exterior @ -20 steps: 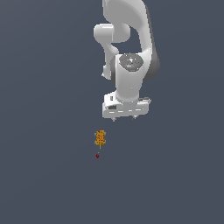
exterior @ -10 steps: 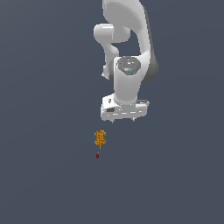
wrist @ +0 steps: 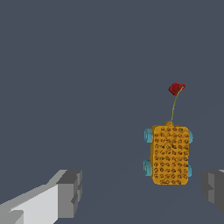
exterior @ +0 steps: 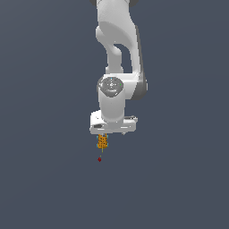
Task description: Pick up the object and move it to a goal position.
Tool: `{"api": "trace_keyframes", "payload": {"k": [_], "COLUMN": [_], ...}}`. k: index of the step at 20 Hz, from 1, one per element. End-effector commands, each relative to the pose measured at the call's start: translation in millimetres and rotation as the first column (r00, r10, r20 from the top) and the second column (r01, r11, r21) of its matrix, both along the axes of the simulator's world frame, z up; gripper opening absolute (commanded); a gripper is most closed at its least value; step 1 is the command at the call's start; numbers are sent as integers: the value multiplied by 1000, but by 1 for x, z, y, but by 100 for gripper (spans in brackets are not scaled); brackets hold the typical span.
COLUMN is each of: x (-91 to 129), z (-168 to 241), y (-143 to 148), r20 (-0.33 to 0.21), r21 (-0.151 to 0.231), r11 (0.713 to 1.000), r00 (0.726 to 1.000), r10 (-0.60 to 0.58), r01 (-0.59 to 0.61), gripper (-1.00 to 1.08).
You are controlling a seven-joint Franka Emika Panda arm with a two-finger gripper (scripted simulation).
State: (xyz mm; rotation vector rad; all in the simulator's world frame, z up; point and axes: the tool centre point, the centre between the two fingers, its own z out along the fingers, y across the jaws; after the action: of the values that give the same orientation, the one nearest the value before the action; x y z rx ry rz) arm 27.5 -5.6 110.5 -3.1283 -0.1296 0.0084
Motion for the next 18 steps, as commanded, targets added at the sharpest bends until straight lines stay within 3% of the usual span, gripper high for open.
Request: {"api": "trace_keyframes", "payload": {"k": [1, 9, 18], "x": [8, 20, 20], "z": [-14, -42, -50], "y": [-19, -54, -58], "r20": [2, 5, 5], "r21": [-3, -9, -10], "r11": [1000, 1000, 1000], "r00": [1000, 1000, 1000], "r10": [-8, -22, -25], "r01": [8, 22, 25], "gripper": [100, 100, 100]}}
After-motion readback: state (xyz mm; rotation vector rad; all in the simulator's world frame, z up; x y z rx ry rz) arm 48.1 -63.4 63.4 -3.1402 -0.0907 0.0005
